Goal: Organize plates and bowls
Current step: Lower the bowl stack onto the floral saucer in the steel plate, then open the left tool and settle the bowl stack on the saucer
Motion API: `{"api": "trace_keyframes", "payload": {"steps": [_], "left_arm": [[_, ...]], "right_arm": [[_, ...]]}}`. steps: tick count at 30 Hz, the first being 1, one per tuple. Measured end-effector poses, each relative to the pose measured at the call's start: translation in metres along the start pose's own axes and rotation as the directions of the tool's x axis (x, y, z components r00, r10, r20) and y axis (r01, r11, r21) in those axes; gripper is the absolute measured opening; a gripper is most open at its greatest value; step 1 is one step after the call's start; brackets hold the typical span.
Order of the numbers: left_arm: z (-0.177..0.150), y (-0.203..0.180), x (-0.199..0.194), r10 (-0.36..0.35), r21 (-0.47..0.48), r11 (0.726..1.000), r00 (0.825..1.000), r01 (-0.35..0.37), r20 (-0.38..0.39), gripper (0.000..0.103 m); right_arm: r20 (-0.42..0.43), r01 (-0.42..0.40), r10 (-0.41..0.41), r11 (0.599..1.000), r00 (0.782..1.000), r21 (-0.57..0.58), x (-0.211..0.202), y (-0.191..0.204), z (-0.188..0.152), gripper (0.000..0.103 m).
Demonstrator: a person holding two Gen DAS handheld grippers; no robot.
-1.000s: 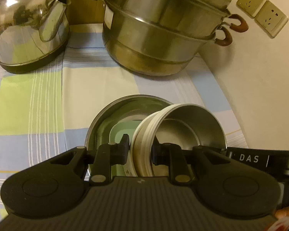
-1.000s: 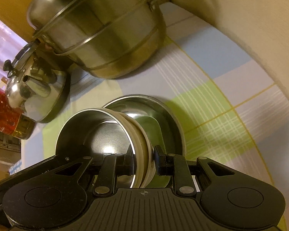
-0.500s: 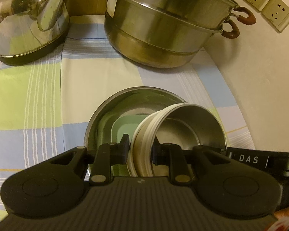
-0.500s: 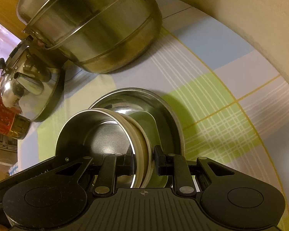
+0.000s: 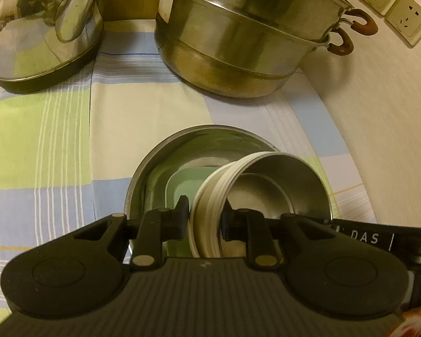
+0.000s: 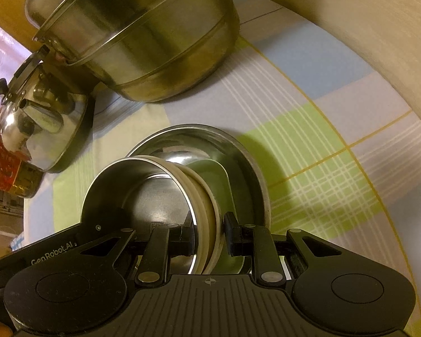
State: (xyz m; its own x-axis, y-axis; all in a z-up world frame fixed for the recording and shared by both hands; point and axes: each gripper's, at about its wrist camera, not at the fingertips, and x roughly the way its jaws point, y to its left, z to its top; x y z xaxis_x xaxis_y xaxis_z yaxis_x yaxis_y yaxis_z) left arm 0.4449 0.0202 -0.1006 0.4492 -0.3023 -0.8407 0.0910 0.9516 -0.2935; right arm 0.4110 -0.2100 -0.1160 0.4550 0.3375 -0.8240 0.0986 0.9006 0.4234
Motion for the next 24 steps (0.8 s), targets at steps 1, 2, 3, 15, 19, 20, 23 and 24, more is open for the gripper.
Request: {"api": "trace_keyframes", "payload": {"steps": [1,2,3,15,19,20,23,24], "left_arm": [[0.0,0.0,0.0,0.001,-0.002,1.0,1.0,-0.001,-0.001,0.019],[0.0,0.001,0.0,0.001,-0.004,1.0,1.0,-0.001,-0.001,0.019],[-0.001,0.001,0.0,0.0,-0.006,1.0,1.0,0.0,0.0,0.019],[-0.001,0.001,0.0,0.004,0.0,1.0,1.0,-0.004,0.013,0.02],[-0.001,-0.001,-0.004,0.009,0.014,1.0,0.999,-0.01,0.035,0.029],[-0.001,-0.002,-0.006,0.011,0.021,1.0,0.999,-0.012,0.045,0.031],[0.001,-0.003,-0.014,0.019,0.042,0.999,0.997,-0.022,0.073,0.031],[0.001,-0.003,-0.018,0.017,0.046,0.999,0.996,-0.021,0.084,0.032]], "right_arm": [[0.0,0.002,-0.002,1.0,1.0,-0.006,0.0,0.001,0.0,0.021],[0.001,0.005,-0.005,1.0,1.0,-0.011,0.0,0.002,-0.001,0.021],[0.001,0.008,-0.008,1.0,1.0,-0.017,0.0,0.003,-0.001,0.021],[-0.003,0.0,-0.001,0.999,1.0,-0.043,0.002,0.005,0.0,0.022],[-0.001,-0.012,0.012,0.998,1.0,-0.055,0.001,0.004,-0.001,0.023],[0.002,-0.017,0.017,0.998,1.0,-0.058,0.0,0.003,-0.001,0.025],[0.023,-0.042,0.043,0.997,0.999,-0.069,-0.006,0.0,-0.003,0.034],[0.032,-0.048,0.051,0.996,0.998,-0.071,-0.008,-0.001,-0.004,0.036]]}}
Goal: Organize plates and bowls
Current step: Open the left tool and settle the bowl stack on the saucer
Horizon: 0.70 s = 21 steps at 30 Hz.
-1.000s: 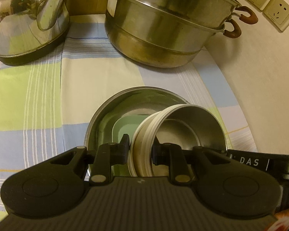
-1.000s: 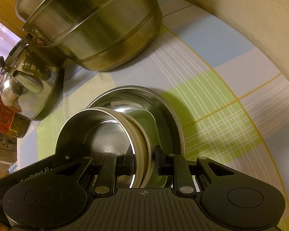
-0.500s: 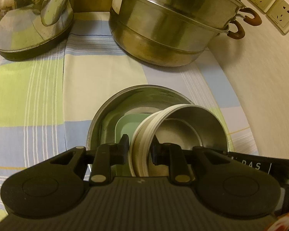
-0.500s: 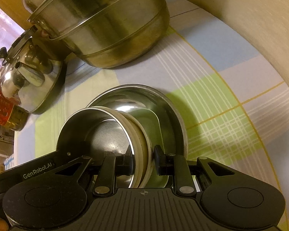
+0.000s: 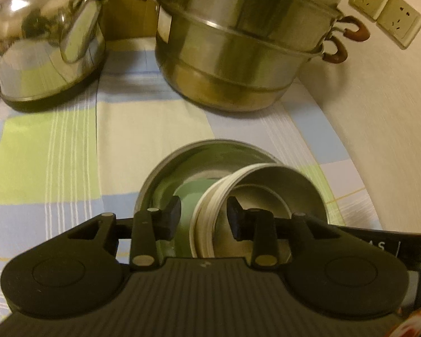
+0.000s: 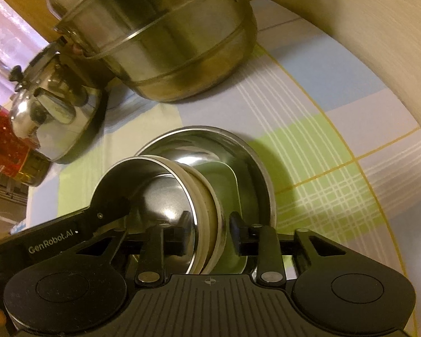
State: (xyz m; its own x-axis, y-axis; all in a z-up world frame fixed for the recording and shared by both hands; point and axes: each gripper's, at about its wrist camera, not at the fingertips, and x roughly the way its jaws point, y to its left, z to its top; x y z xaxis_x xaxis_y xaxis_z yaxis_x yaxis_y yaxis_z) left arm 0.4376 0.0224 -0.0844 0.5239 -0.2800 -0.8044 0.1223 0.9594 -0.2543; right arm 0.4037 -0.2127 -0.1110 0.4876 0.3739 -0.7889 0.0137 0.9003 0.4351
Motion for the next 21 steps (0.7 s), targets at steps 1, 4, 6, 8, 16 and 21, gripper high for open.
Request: {"api": "trace_keyframes", "payload": {"steps": [1,4,6,8,16,21], "left_arm": [[0.0,0.0,-0.004,-0.002,0.003,1.0,1.0,0.002,0.01,0.032],[-0.001,0.001,-0.019,-0.014,0.01,1.0,0.999,0.014,0.049,0.036],[-0.006,0.001,-0.028,-0.022,0.019,1.0,0.998,0.021,0.065,0.036],[-0.012,0.001,-0.034,-0.029,0.029,0.999,0.997,0.026,0.078,0.036],[-0.037,-0.006,-0.035,-0.019,0.042,0.999,0.998,0.016,0.062,0.036],[-0.043,-0.007,-0.03,-0.018,0.032,0.999,0.999,0.016,0.047,0.024]], "right_arm": [[0.014,-0.011,0.011,1.0,1.0,-0.002,-0.004,-0.001,-0.001,0.037],[0.055,-0.047,0.048,0.999,0.997,-0.019,-0.015,-0.004,-0.005,0.037],[0.08,-0.065,0.067,0.997,0.994,-0.033,-0.02,-0.005,-0.01,0.037],[0.096,-0.075,0.079,0.996,0.992,-0.047,-0.024,-0.006,-0.015,0.037],[0.142,-0.088,0.095,0.994,0.985,-0.06,-0.029,-0.005,-0.034,0.037],[0.158,-0.089,0.096,0.995,0.983,-0.053,-0.03,-0.008,-0.039,0.026]]}}
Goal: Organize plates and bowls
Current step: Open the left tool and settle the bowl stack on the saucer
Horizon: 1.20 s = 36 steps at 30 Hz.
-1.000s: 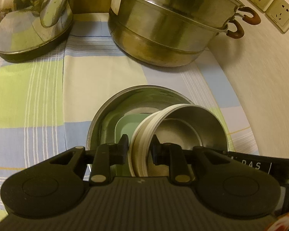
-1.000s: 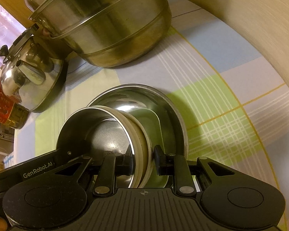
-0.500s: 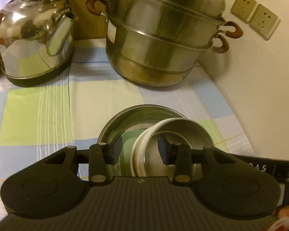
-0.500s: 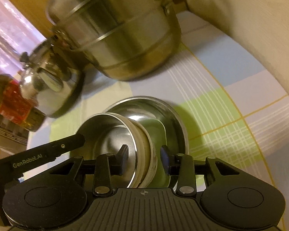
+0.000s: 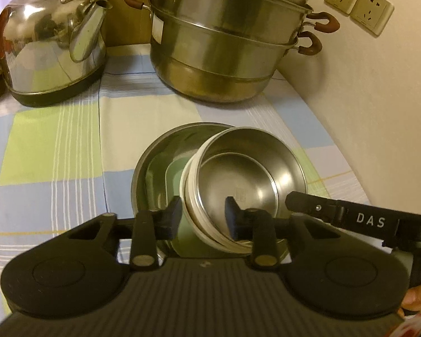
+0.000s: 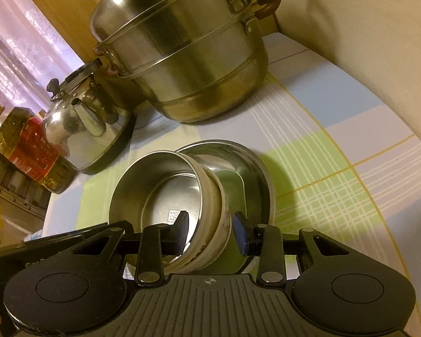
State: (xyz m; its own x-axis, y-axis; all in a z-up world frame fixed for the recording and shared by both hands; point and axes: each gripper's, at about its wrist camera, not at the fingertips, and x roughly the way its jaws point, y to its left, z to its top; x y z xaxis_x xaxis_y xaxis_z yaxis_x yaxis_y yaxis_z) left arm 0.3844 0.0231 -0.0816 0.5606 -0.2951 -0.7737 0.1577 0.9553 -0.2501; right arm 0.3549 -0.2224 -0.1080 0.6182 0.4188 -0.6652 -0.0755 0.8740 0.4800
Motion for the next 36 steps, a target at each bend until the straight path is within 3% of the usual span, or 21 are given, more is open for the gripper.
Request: {"api": "trace_keyframes", "payload": {"steps": [4,9,24,36], "left_arm": [[0.0,0.0,0.001,-0.002,-0.007,1.0,1.0,0.002,-0.006,0.02],[0.002,0.002,0.001,0.004,-0.01,1.0,1.0,-0.004,-0.022,0.014],[0.01,0.002,-0.003,-0.023,-0.017,1.0,0.999,0.023,-0.022,0.015],[0.01,0.004,0.0,-0.018,-0.021,1.0,0.999,0.017,-0.032,0.015]], "right_arm": [[-0.004,-0.014,0.014,1.0,1.0,0.007,0.0,0.002,0.002,0.016],[-0.02,0.007,-0.006,1.0,1.0,0.029,0.001,0.005,0.005,0.013],[-0.141,0.033,-0.002,0.975,0.99,0.22,0.0,-0.004,0.026,0.012],[-0.169,0.05,-0.011,0.973,0.985,0.226,0.003,-0.003,0.03,0.012]]}}
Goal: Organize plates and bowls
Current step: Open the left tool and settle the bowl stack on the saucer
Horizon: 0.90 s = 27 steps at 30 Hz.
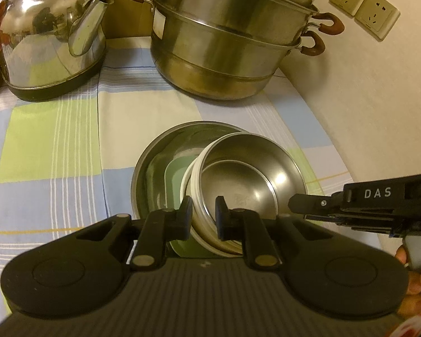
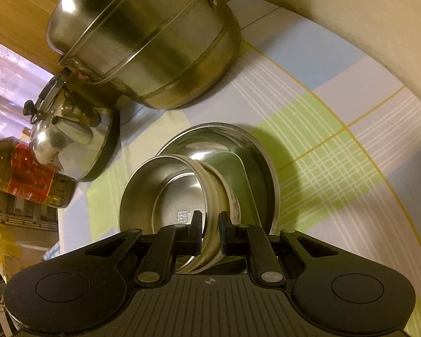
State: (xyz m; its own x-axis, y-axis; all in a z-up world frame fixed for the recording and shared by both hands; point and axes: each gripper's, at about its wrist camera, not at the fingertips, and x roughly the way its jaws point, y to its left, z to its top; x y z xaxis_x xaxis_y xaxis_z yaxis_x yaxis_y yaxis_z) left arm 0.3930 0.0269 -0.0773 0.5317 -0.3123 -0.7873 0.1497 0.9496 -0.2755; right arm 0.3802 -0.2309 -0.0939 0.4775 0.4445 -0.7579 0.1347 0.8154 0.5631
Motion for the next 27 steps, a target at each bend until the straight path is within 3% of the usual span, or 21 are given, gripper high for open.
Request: {"api": "trace_keyframes", "payload": {"steps": [22,25,27], "left_arm": [[0.0,0.0,-0.009,-0.004,0.004,1.0,0.999,0.004,0.035,0.015],[0.001,-0.002,-0.022,-0.001,0.008,1.0,0.997,0.0,0.074,0.016],[0.0,-0.004,-0.037,0.006,0.028,1.0,0.993,-0.01,0.119,0.016]], "right_arm": [[0.026,0.02,-0.019,0.998,0.999,-0.058,-0.003,0.006,-0.004,0.014],[0.074,-0.014,0.02,0.997,0.997,-0.082,-0.014,0.009,-0.007,0.029],[0.107,-0.049,0.06,0.993,0.992,-0.109,-0.025,0.012,-0.01,0.057]]}}
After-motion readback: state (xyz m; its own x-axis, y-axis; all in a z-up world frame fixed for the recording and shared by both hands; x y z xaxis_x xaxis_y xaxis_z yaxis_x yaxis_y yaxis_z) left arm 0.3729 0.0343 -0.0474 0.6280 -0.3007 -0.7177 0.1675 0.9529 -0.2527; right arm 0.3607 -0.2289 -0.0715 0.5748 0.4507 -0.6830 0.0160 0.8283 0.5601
